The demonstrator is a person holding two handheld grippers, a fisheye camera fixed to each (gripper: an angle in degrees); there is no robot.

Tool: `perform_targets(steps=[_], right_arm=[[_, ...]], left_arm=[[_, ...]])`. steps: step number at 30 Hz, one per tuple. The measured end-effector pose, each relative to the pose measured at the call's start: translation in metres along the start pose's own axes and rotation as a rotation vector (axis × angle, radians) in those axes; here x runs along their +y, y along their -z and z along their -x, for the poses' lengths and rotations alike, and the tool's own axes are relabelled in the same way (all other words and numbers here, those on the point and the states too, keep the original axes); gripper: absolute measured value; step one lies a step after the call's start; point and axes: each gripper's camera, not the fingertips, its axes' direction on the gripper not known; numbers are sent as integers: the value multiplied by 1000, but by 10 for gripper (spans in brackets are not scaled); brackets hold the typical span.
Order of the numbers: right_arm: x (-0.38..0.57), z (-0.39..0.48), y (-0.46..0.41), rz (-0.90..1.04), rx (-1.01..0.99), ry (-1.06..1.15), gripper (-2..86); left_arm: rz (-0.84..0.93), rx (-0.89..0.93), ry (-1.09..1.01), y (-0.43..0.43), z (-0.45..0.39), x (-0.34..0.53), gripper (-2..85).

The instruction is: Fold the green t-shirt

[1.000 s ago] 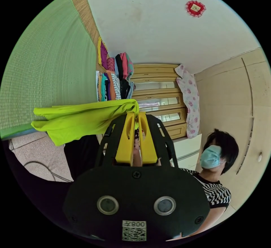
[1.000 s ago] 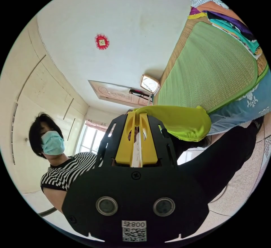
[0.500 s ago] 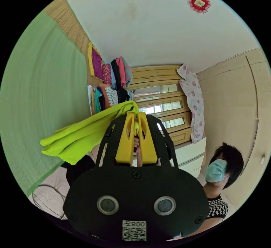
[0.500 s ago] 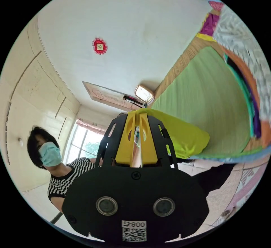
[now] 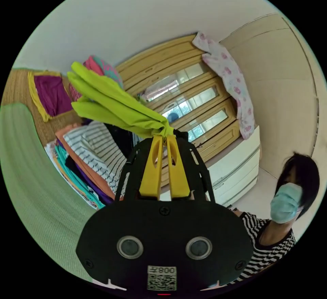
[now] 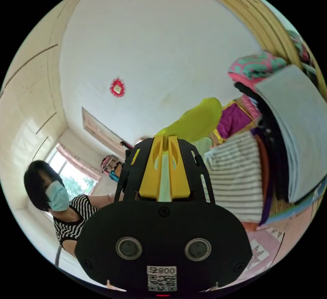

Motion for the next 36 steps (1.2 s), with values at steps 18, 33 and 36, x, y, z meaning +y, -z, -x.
perform_targets(steps=[18,33,36], right_arm=[[109,-158,100,-31,62,-497,21],[114,-56,100,-278,382,-355,1],[75,-17,42,-181,409,-200,1]], left_arm=[[367,-124,285,-267,171,24,26],[363,-128,317,-342,234,-2,35],[384,-129,328,-355,243,-5,34]])
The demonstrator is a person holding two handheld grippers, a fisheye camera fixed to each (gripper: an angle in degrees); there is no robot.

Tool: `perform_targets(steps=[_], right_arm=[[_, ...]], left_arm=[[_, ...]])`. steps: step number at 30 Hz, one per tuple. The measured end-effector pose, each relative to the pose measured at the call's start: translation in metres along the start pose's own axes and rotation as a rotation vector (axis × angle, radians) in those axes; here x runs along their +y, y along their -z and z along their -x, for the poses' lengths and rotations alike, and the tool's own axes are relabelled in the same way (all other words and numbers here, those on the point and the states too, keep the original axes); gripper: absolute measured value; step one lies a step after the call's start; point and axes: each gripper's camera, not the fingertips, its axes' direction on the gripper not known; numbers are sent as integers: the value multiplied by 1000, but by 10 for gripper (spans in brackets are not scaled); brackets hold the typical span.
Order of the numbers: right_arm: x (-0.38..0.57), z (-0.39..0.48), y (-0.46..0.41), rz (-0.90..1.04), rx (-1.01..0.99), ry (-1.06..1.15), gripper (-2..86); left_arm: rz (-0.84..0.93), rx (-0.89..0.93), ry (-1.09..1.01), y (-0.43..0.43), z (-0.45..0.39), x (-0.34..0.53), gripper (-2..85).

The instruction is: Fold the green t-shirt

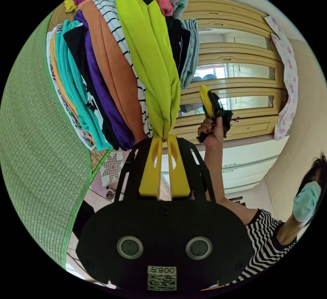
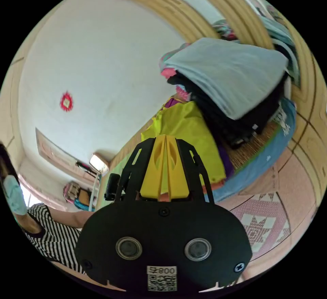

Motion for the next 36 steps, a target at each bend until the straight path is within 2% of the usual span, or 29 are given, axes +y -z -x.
perform_targets(steps=[5,10,13,17,22,26,31,36], right_arm=[[-20,77,-107,166,86,134,1],[1,109,-194,337,227,210,1],[24,129,-216,339,330,306,1],[40,146,-222,311,398,382,1],[50,151,-220,299,378,382,1],[69,165,-200,227,360,402,1],[109,167,-169,127,309,374,2],[141,160,-158,122,272,367,1]], left_arm=[[-2,-1,-11,-7,5,-15,25],[33,-49,-53,-4,7,-17,7],[36,-66,-74,6,12,-11,4],[-37,-93,-87,31,18,-17,3],[-175,-71,-134,57,10,-49,2],[-214,-169,-211,65,-9,-93,1],[-182,-287,-245,60,-14,-134,1],[-67,-483,-193,56,13,-148,1]])
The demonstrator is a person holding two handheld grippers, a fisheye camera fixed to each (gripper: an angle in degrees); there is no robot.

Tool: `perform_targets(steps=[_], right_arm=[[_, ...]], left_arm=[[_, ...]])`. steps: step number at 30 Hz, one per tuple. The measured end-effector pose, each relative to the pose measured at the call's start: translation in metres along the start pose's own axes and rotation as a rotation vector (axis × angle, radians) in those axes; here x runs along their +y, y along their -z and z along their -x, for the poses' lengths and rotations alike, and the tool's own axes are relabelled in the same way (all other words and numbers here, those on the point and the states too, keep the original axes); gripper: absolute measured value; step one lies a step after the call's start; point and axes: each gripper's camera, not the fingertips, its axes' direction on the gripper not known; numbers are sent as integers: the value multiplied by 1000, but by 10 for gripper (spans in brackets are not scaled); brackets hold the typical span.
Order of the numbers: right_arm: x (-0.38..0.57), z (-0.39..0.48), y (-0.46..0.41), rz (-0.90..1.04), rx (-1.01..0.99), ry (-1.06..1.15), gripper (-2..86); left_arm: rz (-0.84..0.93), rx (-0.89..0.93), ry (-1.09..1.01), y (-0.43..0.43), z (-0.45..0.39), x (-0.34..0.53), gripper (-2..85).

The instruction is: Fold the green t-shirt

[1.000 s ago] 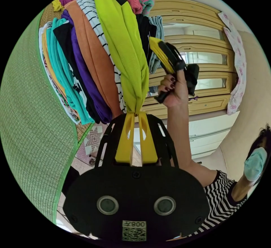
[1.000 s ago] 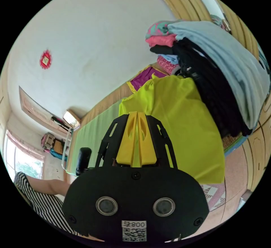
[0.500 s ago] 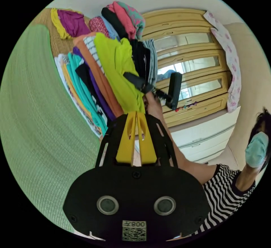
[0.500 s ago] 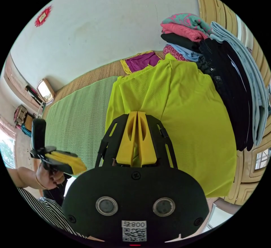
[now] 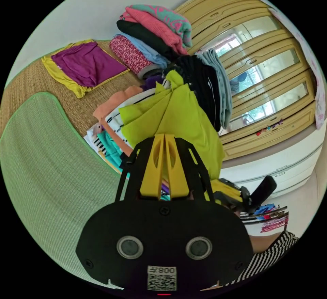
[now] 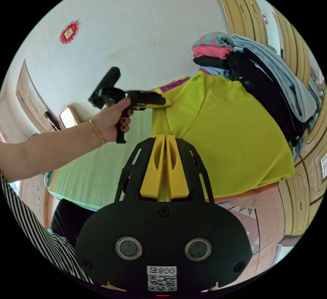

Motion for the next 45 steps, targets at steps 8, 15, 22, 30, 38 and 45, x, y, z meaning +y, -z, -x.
perform_targets(steps=[8,15,22,30,38,45], right_arm=[[44,-85,66,-238,172,-340,1],[79,-162,60,-256,13,-601,0],[73,-101,68,-353,39,-449,0],[55,-10,-9,-105,-29,-207,1],[28,87,-31,-176,-174,76,4],[-38,172,-158,-48,8,300,38]], left_arm=[[-23,30,2,14,26,32,0],[-20,32,14,32,37,54,0],[-115,204,-72,72,33,115,1],[-66,196,-72,98,62,172,1],[82,133,3,144,160,304,2],[96,217,187,168,240,401,2]])
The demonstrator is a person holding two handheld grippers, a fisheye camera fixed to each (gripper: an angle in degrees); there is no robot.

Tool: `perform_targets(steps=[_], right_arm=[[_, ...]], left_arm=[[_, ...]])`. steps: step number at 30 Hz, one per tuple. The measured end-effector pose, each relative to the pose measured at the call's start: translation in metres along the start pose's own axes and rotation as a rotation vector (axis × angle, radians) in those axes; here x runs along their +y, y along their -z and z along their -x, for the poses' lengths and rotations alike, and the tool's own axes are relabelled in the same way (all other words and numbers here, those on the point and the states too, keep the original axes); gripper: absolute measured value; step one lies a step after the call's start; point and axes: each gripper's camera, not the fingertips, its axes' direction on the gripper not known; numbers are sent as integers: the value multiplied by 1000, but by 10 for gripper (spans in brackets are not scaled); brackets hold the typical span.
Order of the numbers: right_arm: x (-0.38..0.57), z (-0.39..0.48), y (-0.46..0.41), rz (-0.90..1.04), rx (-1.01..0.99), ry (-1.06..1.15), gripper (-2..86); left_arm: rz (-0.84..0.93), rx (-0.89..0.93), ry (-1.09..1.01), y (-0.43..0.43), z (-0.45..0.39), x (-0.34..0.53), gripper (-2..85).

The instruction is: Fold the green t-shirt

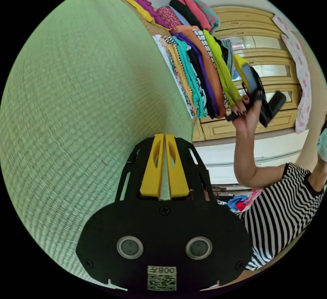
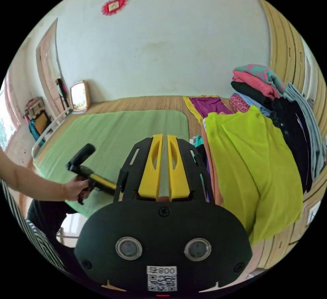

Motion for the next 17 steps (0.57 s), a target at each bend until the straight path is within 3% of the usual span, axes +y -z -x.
perform_targets(steps=[9,17], right_arm=[[-132,-48,-179,59,125,-145,69],[-210,-99,-323,211,353,-211,74]], left_arm=[[-13,103,-92,41,43,61,2],[15,196,-128,78,76,113,8]])
